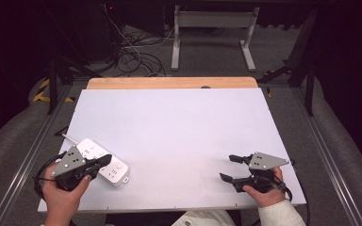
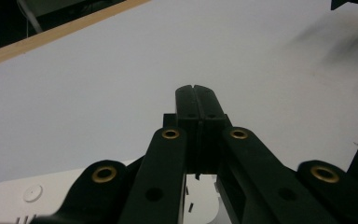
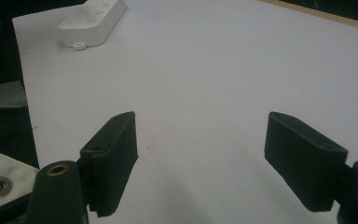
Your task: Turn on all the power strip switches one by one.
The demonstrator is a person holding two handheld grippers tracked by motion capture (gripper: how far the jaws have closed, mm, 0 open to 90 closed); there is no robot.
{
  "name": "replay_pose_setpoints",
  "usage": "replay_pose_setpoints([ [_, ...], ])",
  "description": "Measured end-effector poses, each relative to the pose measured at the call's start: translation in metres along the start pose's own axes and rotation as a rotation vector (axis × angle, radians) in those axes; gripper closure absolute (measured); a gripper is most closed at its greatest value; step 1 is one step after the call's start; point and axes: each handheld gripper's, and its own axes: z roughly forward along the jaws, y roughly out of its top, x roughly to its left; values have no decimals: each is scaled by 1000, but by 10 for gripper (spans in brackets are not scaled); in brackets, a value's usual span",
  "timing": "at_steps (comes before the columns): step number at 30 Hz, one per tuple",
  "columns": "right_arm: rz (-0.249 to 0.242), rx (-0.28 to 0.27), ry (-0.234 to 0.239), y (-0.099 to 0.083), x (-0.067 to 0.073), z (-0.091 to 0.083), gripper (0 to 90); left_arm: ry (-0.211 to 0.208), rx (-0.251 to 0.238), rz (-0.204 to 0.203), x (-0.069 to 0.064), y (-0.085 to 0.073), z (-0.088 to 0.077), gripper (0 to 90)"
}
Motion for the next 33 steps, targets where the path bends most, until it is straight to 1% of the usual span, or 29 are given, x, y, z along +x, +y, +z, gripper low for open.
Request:
replay_pose_setpoints([
  [2,-1,0,1,0,0,0,258,0,12,-1,2,2,0,899],
  [4,-1,0,1,0,0,0,258,-3,46,-2,6,5,2,899],
  [6,-1,0,1,0,0,0,258,-6,53,2,8,6,2,899],
  [9,-1,1,2,0,0,0,258,-8,65,-5,14,8,3,899],
  [10,-2,2,1,0,0,0,258,-5,63,-11,16,9,3,899],
  [12,-2,2,2,0,0,0,258,1,75,-21,21,10,3,899],
  [15,-2,3,2,0,0,0,258,6,77,-46,28,10,2,899],
  [16,-2,3,2,0,0,0,258,12,81,-47,30,10,2,899],
  [17,-2,3,2,0,0,0,258,15,89,-59,35,10,2,899],
  [19,0,3,2,0,0,0,258,21,92,-61,37,10,2,899],
  [22,1,3,4,0,0,1,258,33,103,-80,44,9,2,899],
  [23,0,3,4,0,0,1,258,36,105,-94,46,8,3,899],
  [24,1,3,4,0,0,1,258,40,115,-96,49,7,3,899],
  [26,1,4,4,0,0,1,258,45,123,-116,53,5,3,899],
  [28,1,4,3,0,0,1,258,61,130,-118,58,3,4,899],
  [29,1,3,2,0,0,1,258,65,133,-127,60,2,4,899],
  [30,1,4,2,0,0,1,258,80,148,-134,65,1,6,899],
  [31,-2,6,1,0,0,1,258,80,148,-134,65,1,6,899],
  [33,-2,6,1,0,0,1,258,92,158,-140,69,-1,7,899],
])
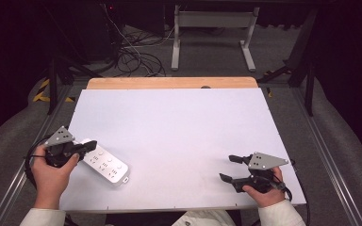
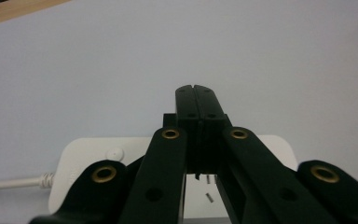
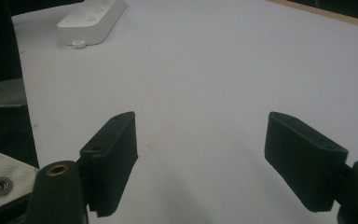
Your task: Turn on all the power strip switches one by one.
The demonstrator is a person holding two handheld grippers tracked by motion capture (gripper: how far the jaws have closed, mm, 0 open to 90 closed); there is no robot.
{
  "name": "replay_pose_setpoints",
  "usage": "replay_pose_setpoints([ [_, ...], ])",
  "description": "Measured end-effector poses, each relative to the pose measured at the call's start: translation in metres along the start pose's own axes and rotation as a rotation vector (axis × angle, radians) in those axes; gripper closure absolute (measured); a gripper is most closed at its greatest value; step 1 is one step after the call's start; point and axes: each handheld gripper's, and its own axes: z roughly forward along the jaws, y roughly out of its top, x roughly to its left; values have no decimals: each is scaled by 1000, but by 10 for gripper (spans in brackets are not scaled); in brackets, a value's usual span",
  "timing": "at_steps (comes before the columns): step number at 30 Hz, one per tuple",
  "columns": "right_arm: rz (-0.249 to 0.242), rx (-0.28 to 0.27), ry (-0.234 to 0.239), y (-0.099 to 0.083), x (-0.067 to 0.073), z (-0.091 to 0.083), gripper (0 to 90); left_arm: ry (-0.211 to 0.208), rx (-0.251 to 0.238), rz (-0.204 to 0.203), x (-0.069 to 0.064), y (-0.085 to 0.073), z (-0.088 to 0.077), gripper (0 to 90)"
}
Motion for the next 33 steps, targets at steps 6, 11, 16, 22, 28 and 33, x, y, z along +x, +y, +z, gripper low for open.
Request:
replay_pose_setpoints([
  [6,0,1,-1,0,0,0,257,34,34,-20,12,-6,8,899],
  [11,2,2,-2,0,0,0,255,46,55,-34,20,-11,16,899],
  [16,1,3,-2,0,0,1,254,59,70,-38,24,-13,22,899],
  [22,2,3,1,0,0,1,253,82,99,-39,29,-17,32,899],
  [28,3,6,1,0,0,1,252,95,116,-41,34,-20,38,899],
  [33,4,6,0,0,0,1,251,102,128,-40,36,-21,43,899],
])
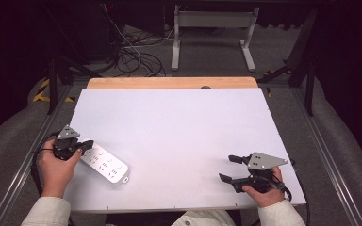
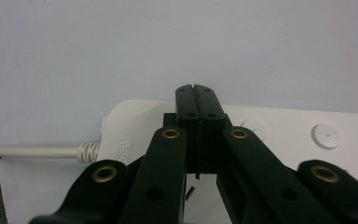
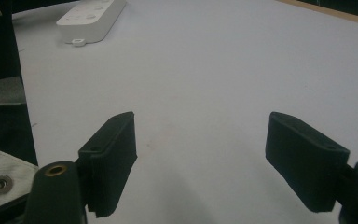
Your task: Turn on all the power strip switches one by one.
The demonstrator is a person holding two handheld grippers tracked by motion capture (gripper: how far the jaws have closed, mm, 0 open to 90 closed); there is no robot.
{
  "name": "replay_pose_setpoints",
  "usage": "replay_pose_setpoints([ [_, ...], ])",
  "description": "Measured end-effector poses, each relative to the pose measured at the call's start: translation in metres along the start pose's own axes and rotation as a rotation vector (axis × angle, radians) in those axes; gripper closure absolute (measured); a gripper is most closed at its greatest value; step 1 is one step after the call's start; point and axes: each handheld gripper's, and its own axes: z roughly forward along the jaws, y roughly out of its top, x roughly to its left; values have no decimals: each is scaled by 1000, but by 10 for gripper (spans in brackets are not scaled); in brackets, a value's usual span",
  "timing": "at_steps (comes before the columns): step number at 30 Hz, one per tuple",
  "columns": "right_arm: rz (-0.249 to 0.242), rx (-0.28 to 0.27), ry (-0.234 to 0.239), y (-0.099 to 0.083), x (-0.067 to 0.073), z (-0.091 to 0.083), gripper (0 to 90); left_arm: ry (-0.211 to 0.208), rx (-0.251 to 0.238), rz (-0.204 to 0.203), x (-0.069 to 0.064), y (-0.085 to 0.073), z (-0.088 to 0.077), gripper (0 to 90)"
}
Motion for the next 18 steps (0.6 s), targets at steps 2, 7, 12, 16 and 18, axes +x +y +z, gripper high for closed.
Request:
replay_pose_setpoints([
  [2,0,0,0,0,0,0,251,5,5,0,0,0,2,899],
  [7,0,-1,1,0,0,0,251,10,17,-4,1,-1,6,899],
  [12,-1,0,1,0,0,0,249,12,15,-2,1,-1,7,899],
  [16,-1,-3,3,0,0,0,249,17,9,-4,0,-2,8,900],
  [18,-1,-2,2,0,0,-1,249,18,7,2,0,-2,8,900],
])
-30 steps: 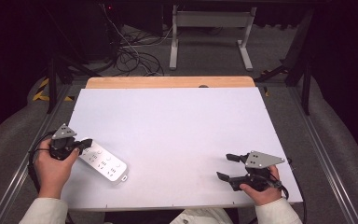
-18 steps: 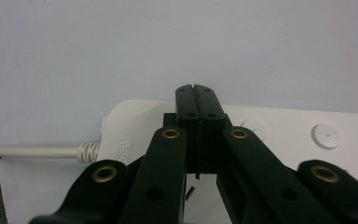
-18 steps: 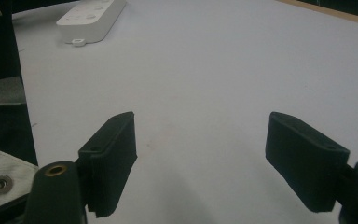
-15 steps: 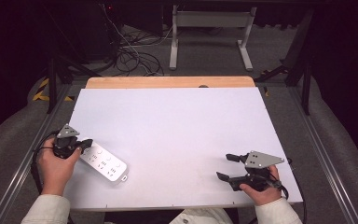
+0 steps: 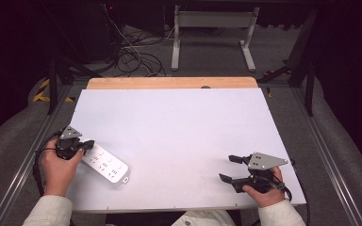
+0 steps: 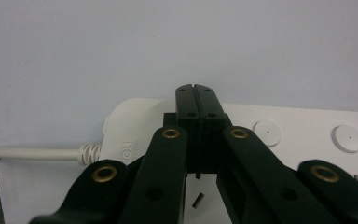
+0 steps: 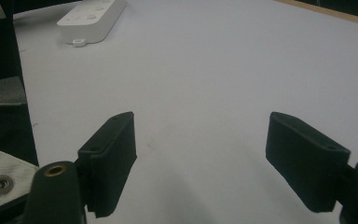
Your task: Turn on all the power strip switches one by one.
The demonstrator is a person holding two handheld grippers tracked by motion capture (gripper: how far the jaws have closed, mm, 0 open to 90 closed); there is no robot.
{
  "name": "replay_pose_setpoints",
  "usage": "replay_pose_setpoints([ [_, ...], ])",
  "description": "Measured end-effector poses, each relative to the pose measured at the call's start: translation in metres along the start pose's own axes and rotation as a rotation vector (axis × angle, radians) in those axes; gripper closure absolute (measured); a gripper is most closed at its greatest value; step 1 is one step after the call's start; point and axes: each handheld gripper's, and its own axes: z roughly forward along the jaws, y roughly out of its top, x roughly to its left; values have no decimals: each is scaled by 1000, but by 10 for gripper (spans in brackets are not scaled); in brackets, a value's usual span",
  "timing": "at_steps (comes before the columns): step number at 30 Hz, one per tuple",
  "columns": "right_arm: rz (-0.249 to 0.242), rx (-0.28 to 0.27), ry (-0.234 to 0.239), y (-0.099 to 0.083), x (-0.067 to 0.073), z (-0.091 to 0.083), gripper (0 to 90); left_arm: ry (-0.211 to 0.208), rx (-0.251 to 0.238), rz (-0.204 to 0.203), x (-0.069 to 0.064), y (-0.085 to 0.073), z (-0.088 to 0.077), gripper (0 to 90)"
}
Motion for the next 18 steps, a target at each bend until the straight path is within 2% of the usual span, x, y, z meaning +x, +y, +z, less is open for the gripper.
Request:
replay_pose_setpoints([
  [6,-1,0,1,0,0,0,248,1,0,-1,0,0,0,900],
  [10,-3,1,2,0,0,0,248,27,11,27,-3,1,1,900],
  [14,-5,1,3,0,0,-1,248,36,11,28,-2,0,1,900],
  [15,-6,1,3,0,0,-1,247,27,11,23,-3,0,1,900],
  [18,-6,2,5,0,1,-1,247,36,11,12,-5,-1,1,900],
])
